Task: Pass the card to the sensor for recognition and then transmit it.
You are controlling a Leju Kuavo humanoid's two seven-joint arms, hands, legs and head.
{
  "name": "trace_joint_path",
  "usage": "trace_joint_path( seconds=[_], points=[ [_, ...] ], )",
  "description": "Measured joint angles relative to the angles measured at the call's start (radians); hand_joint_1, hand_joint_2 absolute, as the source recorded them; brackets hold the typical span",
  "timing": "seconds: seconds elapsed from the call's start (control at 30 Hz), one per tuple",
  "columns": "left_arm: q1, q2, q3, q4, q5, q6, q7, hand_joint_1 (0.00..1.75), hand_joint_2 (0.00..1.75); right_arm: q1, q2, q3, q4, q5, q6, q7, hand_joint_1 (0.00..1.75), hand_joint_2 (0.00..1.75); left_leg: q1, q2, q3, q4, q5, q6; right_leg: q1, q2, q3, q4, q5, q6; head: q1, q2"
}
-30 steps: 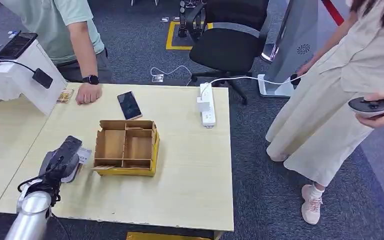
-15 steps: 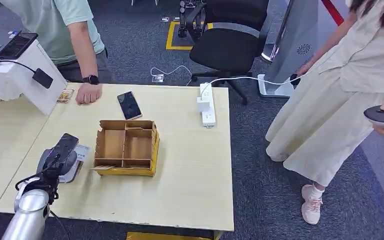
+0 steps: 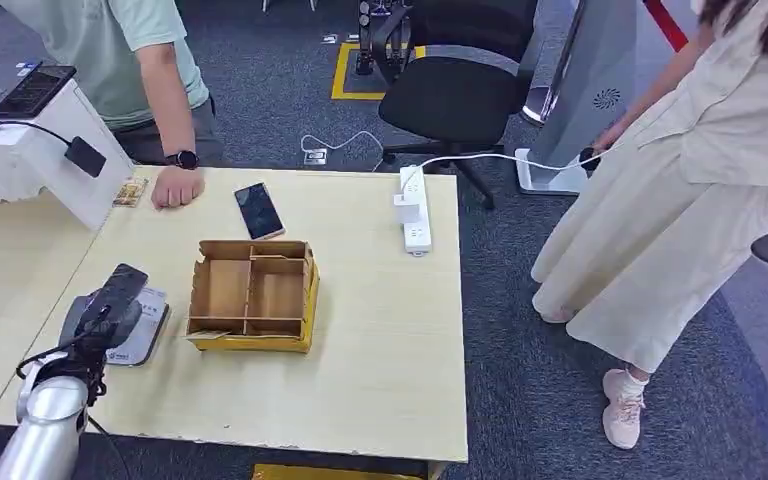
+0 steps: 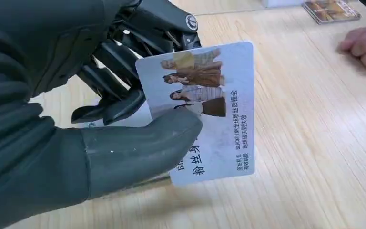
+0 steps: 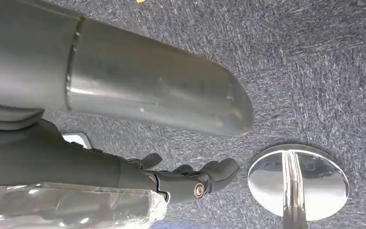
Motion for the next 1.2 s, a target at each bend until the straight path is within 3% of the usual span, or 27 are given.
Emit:
trace_joint_path(
  seconds=[0.53,0.87,1.2],
  points=[
    [0.035,0.036,0.021,-0.003,-0.046,0.010,0.040,1.75,1.75,0.000,-0.007,-0.001,0.000,-0.016,0.000,-0.002,0.00,0.00,0.000,0.000,0.000,0.000,0.000,0.000,0.000,0.000,0.000,0.000,0.000,0.000,0.000,0.000],
    [0.035,0.041,0.018,-0.003,-0.074,-0.062,0.058,1.75,1.75,0.000,-0.008,-0.001,0.000,-0.019,0.002,-0.002,0.00,0.00,0.000,0.000,0.000,0.000,0.000,0.000,0.000,0.000,0.000,0.000,0.000,0.000,0.000,0.000],
    [0.009,0.044,-0.005,0.028,-0.131,-0.062,0.076,1.75,1.75,-0.002,-0.009,-0.001,0.000,-0.029,0.004,-0.003,0.00,0.00,0.000,0.000,0.000,0.000,0.000,0.000,0.000,0.000,0.000,0.000,0.000,0.000,0.000,0.000]
  ],
)
